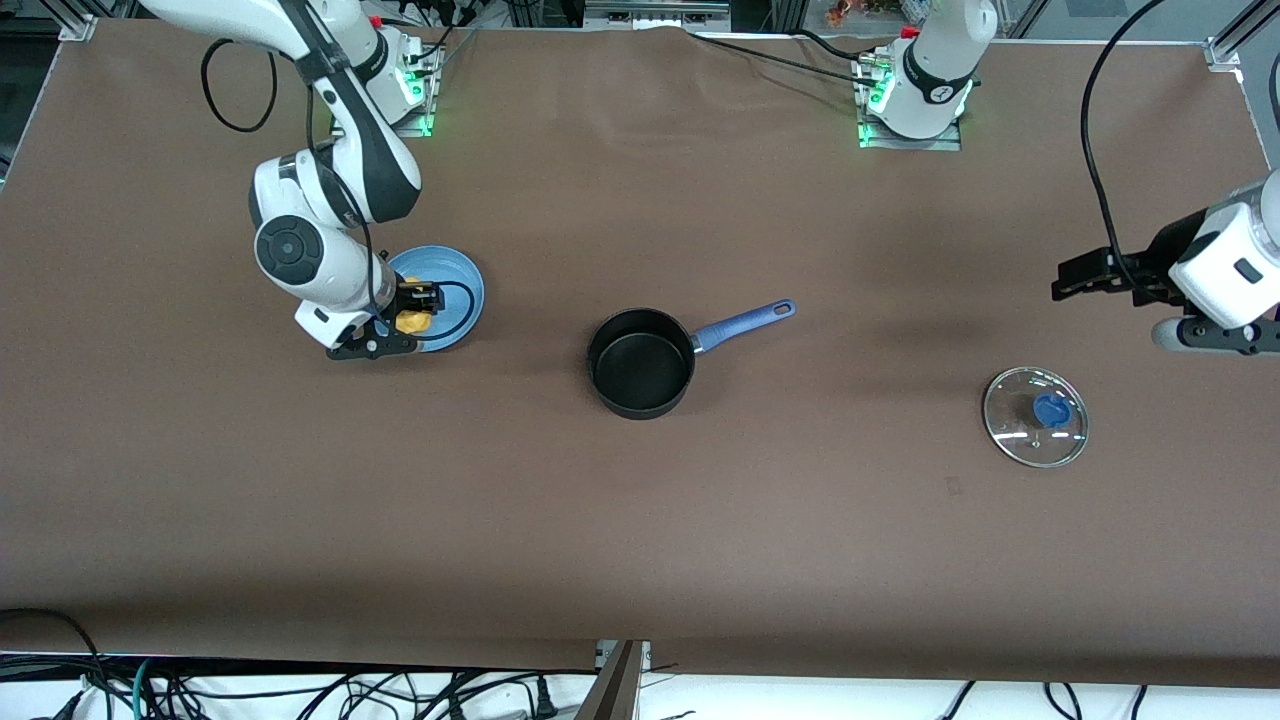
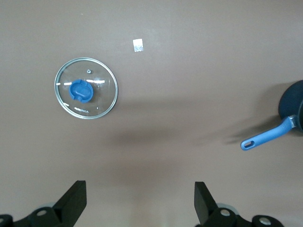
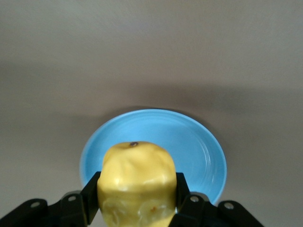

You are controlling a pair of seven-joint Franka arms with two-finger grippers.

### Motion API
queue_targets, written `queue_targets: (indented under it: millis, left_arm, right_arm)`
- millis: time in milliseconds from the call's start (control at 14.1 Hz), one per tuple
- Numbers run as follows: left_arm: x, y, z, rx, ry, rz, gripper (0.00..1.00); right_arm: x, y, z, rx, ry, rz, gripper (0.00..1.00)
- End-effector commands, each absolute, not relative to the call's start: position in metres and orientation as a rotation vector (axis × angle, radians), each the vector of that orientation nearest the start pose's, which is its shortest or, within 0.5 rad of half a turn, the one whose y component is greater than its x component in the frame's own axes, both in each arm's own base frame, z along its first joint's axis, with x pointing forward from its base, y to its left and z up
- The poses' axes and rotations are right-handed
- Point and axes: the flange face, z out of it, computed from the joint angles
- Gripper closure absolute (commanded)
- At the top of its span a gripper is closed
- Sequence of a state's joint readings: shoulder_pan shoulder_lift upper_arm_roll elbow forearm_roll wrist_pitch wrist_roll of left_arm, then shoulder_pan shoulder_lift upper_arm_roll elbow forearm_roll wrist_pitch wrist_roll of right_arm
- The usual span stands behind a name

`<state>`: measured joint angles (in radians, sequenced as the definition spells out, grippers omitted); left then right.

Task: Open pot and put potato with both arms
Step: 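Lift the yellow potato off the blue plate with the right gripper, then carry the potato over the open pot with the right gripper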

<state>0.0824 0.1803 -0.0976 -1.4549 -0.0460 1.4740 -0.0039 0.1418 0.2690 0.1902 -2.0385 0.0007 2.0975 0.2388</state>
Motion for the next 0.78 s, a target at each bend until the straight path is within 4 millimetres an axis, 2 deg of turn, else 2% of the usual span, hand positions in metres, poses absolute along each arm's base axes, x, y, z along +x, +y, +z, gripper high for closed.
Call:
queue_targets:
  millis: [0,142,213,355,496,567,709]
  left_arm:
    - [0.588,-0.017,0.578,-3.175,-0.019,0.275,0.00]
    - [0.591,-0.016,0.571,-3.172,-0.056,0.290,0.00]
    - [0.592,-0.013,0.568,-3.174,-0.059,0.297,0.00]
    - [0.592,-0.011,0.569,-3.176,-0.059,0.295,0.00]
    - [0.595,-0.006,0.571,-3.175,-0.071,0.275,0.00]
    - [0.596,-0.005,0.569,-3.175,-0.074,0.280,0.00]
    - [0.597,-0.003,0.568,-3.175,-0.079,0.282,0.00]
  right_arm:
    - [0.561,0.236,0.351,-3.117,-0.031,0.359,0.71]
    - [0.572,0.274,0.365,-3.051,0.132,0.342,0.71]
    - [0.581,0.294,0.366,-3.003,0.224,0.340,0.71]
    - [0.593,0.349,0.362,-2.967,0.231,0.319,0.70]
    - [0.597,0.410,0.343,-2.949,0.202,0.284,0.70]
    - [0.598,0.432,0.329,-2.939,0.245,0.257,0.70]
    - [0.596,0.463,0.301,-2.899,0.332,0.169,0.70]
